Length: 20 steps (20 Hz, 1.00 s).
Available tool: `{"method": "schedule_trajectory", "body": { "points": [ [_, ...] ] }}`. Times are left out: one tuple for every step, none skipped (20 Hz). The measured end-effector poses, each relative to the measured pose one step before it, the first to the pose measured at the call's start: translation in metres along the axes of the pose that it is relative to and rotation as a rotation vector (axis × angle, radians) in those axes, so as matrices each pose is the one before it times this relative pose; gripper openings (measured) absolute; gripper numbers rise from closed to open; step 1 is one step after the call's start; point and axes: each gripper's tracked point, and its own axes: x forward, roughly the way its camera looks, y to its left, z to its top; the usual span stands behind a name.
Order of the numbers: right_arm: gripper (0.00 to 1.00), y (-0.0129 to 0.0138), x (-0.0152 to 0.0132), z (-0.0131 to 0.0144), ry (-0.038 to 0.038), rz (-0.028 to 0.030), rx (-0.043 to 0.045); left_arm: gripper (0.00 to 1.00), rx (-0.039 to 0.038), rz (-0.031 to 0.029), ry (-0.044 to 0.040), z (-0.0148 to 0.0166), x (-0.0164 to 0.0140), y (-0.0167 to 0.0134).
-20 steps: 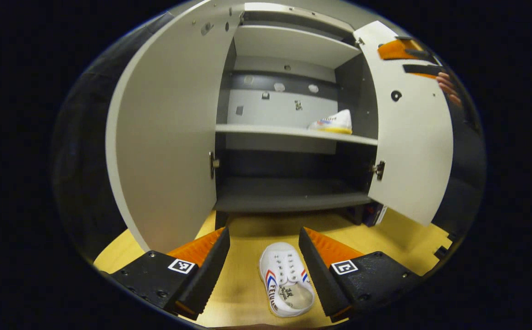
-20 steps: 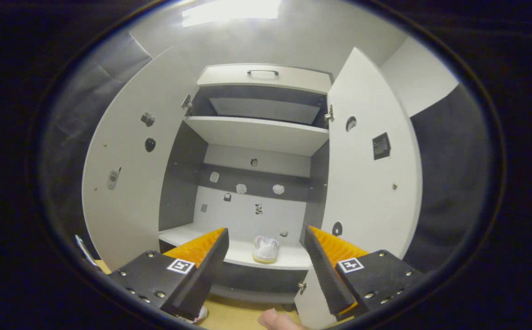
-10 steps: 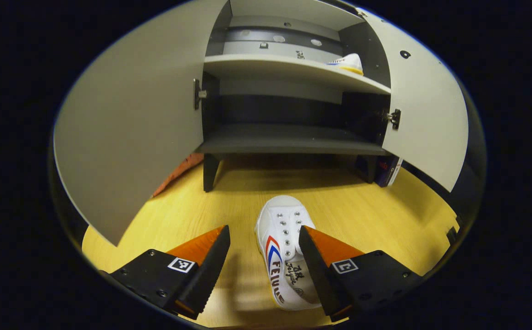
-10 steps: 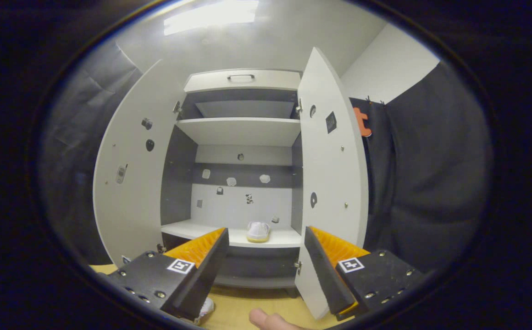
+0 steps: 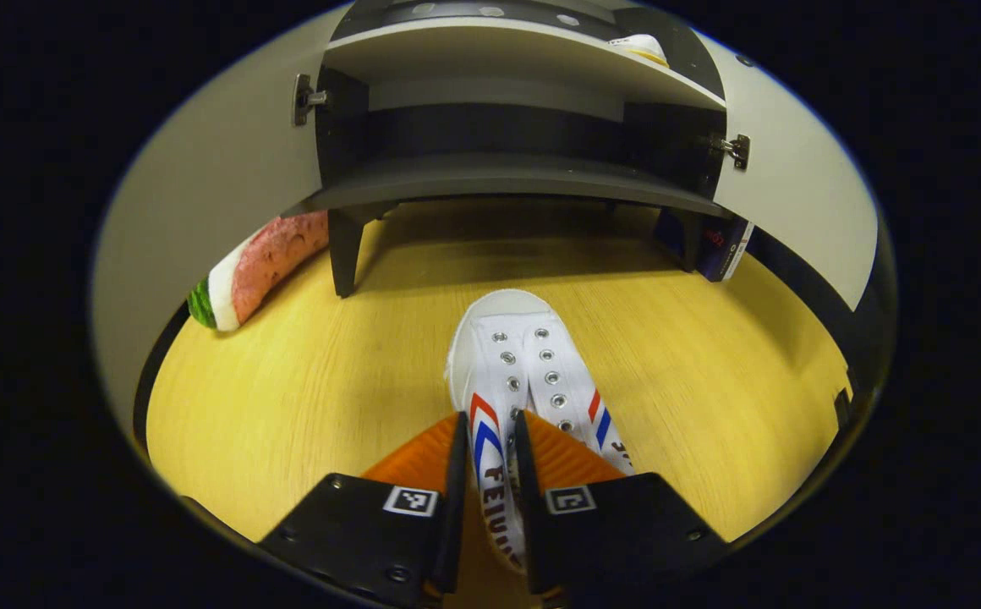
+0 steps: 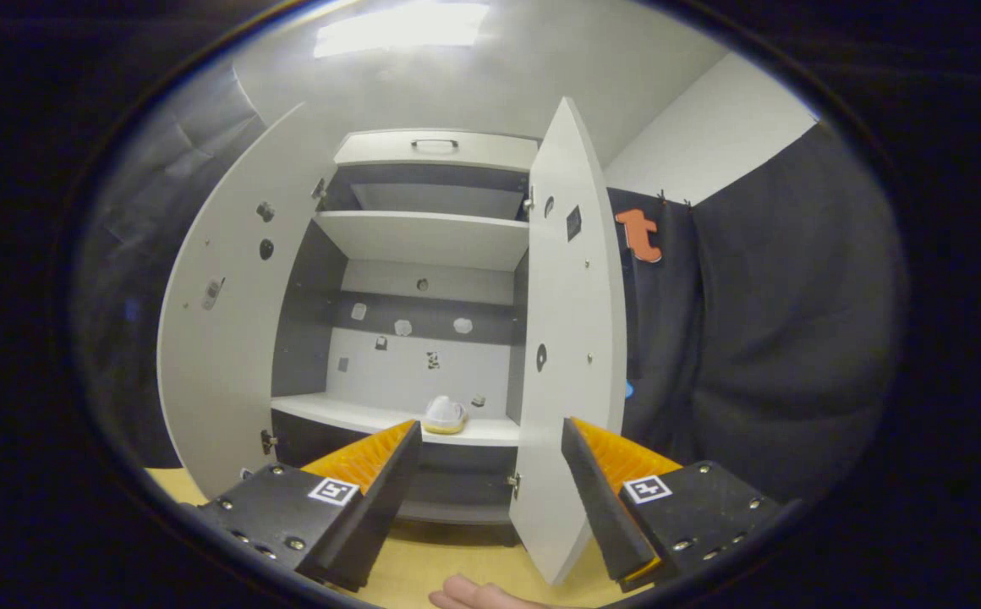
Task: Grab one shoe with the right hand and put it into the shoe cabinet, grab the other shoe with the left hand and put it into the shoe cabinet; then close the right door with the right hand and the left door with the left hand.
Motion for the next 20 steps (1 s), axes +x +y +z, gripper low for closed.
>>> {"method": "schedule_trajectory", "body": {
  "points": [
    [0.98,-0.00342,0.00102,-0.00399,0.01177,-0.00499,0.00472,0.13,-0.00505,0.01048,0.00685,-0.00152,-0.00093,0.00075],
    [0.98,-0.00686,0.00126,-0.00609,0.01453,-0.0125,0.00417,0.07,-0.00489,0.01009,-0.00481,0.00441,-0.00135,-0.00043],
    [0.98,-0.00794,-0.00023,-0.00366,0.01084,-0.01536,0.00436,0.04,0.0073,0.01825,0.01416,0.0013,-0.00302,0.00236],
    [0.98,-0.00685,-0.00099,-0.00151,0.00556,-0.0122,0.00658,0.04,0.00354,0.02219,-0.00983,0.00501,-0.00215,0.00177],
    [0.98,-0.00701,-0.00127,-0.00023,0.00202,-0.01243,0.00983,0.04,0.00119,0.01742,-0.00484,0.00423,-0.00194,-0.00091],
    [0.98,-0.00751,-0.00087,-0.00067,-0.00013,-0.01328,0.01109,0.04,0.0079,-0.00217,-0.02983,0.00887,-0.00679,-0.00006],
    [0.98,-0.0067,-0.00185,0.00093,-0.00517,-0.00929,0.00934,0.04,-0.01178,-0.00832,-0.03677,0.00865,-0.00958,0.00142],
    [0.98,-0.00807,-0.00224,0.00229,-0.00609,-0.01056,0.0087,0.04,-0.00696,-0.01122,-0.02705,0.01151,-0.01147,0.0001],
    [0.98,-0.00714,-0.00116,-0.00044,-0.0024,-0.01359,0.00879,0.03,-0.00988,-0.00603,-0.03413,0.01146,-0.00994,0.00185],
    [0.98,-0.00692,0.00065,-0.00183,0.0006,-0.01153,0.00849,0.03,-0.003,-0.00103,-0.03161,0.01325,-0.0099,0.00256],
    [0.98,-0.00696,-0.00016,-0.00065,0.00295,-0.01438,0.01277,0.03,0.00216,0.00059,-0.03543,0.01643,-0.0132,0.00183],
    [0.98,-0.00449,0.00194,-0.00402,0.01165,-0.01994,0.01772,0.04,0.00265,0.00161,-0.03455,0.01718,-0.01065,0.00081],
    [0.98,-0.00416,0.0005,-0.00468,0.01608,-0.01172,0.01598,0.03,0.01241,0.00132,-0.02358,0.01546,-0.00776,-0.00096],
    [1.0,-0.00278,-0.00305,-0.00166,0.00379,0.00476,0.0141,0.03,0.00924,0.00033,-0.03241,0.01758,-0.00651,-0.00034],
    [1.0,-0.00225,-0.00174,0.00077,0.00043,0.00021,0.01289,0.03,0.00195,-0.00062,-0.03377,0.0181,-0.00142,-0.00319],
    [1.0,-0.00327,0.00077,-0.0005,0.00233,-0.00134,0.0101,0.03,-0.00876,-0.00671,-0.03285,0.01892,-0.00344,-0.00082],
    [1.0,-0.00223,0.00038,-0.00054,0.00284,-0.00387,0.00559,0.03,-0.01257,-0.00807,-0.0215,0.0191,0.00002,-0.0019],
    [1.0,-0.0045,-0.00055,-0.00061,0.00063,-0.00406,0.00208,0.03,-0.01386,-0.00604,-0.01946,0.01835,-0.00038,-0.00034],
    [1.0,-0.00347,-0.0006,0.00105,-0.00218,-0.00369,-0.00095,0.03,-0.01738,-0.00349,-0.01737,0.01613,0.0031,-0.00278],
    [1.0,-0.00246,-0.00017,0.00095,-0.00262,-0.003,-0.0037,0.03,-0.00895,0.00078,-0.02142,0.01791,-0.00248,0.00136]
  ]
}}
